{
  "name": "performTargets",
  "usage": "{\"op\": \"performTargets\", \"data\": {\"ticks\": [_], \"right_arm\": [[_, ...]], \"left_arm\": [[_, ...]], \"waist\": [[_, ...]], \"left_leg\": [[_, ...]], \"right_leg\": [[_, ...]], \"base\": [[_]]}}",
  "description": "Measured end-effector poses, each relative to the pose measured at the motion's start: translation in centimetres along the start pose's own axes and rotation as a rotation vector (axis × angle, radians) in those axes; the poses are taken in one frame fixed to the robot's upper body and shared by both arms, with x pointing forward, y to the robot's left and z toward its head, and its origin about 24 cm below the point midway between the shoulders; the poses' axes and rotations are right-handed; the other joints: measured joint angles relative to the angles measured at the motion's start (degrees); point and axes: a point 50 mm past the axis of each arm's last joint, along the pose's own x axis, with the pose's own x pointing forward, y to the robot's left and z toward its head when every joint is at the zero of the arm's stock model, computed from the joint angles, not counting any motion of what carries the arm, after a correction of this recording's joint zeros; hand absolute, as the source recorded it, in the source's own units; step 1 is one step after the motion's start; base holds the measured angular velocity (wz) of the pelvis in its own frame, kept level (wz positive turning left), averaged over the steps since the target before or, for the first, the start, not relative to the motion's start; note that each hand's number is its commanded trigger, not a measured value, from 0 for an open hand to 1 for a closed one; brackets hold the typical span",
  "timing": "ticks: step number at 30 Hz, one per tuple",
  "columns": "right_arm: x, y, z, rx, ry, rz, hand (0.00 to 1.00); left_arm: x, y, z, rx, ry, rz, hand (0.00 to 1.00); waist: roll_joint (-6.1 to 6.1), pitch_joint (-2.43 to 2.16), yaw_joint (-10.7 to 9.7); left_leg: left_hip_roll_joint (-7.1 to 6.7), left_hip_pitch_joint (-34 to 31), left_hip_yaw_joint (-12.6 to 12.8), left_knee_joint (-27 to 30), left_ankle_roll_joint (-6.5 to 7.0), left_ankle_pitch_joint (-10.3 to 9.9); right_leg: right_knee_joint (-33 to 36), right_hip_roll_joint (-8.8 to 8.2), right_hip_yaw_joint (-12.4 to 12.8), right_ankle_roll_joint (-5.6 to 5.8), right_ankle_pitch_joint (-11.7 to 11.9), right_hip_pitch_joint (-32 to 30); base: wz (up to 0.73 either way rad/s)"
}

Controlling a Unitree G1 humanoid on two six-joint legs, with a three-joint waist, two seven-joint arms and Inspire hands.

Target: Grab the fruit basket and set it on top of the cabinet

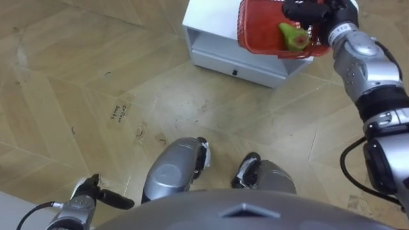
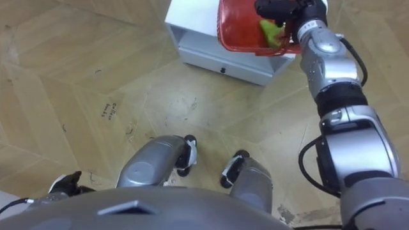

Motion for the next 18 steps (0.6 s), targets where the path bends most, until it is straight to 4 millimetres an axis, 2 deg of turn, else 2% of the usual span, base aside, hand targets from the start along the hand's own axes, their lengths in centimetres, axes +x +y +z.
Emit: {"op": "performTargets", "data": {"ticks": [4, 12, 18], "right_arm": [[0.2, -0.8, -0.6, -0.006, 0.044, -0.033, 1.00], [0.4, -1.3, -0.1, -0.016, 0.047, -0.028, 1.00], [0.4, -1.8, -0.6, -0.017, 0.072, -0.031, 1.00]], "left_arm": [[0.0, 0.0, 0.0, 0.001, 0.000, 0.000, 0.00], [0.0, -0.1, -0.1, 0.017, 0.002, -0.005, 0.00], [-0.2, -0.4, -1.4, 0.025, 0.038, -0.015, 0.00]], "waist": [[0.04, -0.03, 0.00], [0.39, -0.23, -0.01], [0.62, -0.32, -0.14]], "left_leg": [[-0.11, 0.57, -0.39, -0.49, 0.00, 0.01], [-0.10, 1.24, -0.67, -0.97, -0.01, 0.01], [-0.09, 2.50, -1.09, -1.72, -0.05, 0.01]], "right_leg": [[-0.22, -0.13, -0.80, 0.03, 0.02, 0.90], [-0.77, -0.03, -1.28, 0.05, 0.02, 1.81], [-1.90, 0.13, -1.95, 0.16, 0.12, 3.55]], "base": [[0.06], [0.02], [0.03]]}}
